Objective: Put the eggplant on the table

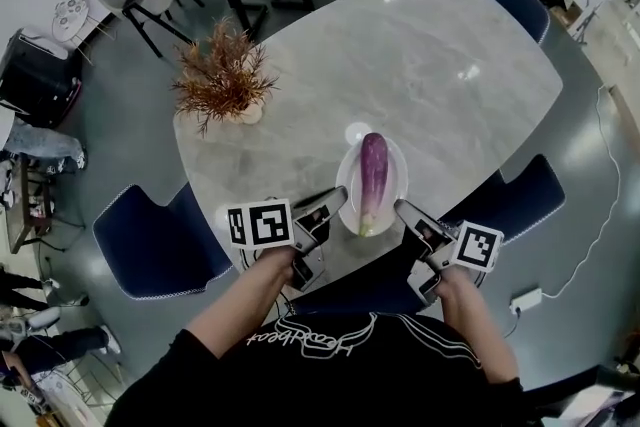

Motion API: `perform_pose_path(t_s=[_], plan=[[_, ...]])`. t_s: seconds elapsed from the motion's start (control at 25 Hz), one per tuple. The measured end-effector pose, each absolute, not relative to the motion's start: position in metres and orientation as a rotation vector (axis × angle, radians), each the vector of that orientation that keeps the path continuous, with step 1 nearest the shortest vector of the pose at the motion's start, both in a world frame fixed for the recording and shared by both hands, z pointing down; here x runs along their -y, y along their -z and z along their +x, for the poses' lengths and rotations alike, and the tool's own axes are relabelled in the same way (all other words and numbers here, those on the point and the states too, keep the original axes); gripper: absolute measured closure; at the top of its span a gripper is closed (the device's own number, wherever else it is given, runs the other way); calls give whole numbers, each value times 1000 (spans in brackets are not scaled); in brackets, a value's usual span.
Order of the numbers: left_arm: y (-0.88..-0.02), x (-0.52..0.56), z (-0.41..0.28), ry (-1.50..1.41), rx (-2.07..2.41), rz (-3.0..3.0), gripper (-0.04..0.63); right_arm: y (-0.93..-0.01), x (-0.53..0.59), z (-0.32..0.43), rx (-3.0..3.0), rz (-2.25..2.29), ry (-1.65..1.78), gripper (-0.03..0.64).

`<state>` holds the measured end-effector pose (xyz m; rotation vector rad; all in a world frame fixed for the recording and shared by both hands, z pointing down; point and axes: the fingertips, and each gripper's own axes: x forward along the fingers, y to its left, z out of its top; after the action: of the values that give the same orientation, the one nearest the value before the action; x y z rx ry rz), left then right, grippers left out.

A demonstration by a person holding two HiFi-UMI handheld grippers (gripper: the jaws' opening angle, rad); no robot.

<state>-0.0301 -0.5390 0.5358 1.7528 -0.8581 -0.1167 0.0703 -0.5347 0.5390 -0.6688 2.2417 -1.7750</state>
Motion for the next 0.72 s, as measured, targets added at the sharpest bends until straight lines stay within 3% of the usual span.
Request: perform_pose_path(t_s=[0.72], plan=[[-586,610,-38,71,942,1742,569,-579,608,59,-2302,-773,1772,598]])
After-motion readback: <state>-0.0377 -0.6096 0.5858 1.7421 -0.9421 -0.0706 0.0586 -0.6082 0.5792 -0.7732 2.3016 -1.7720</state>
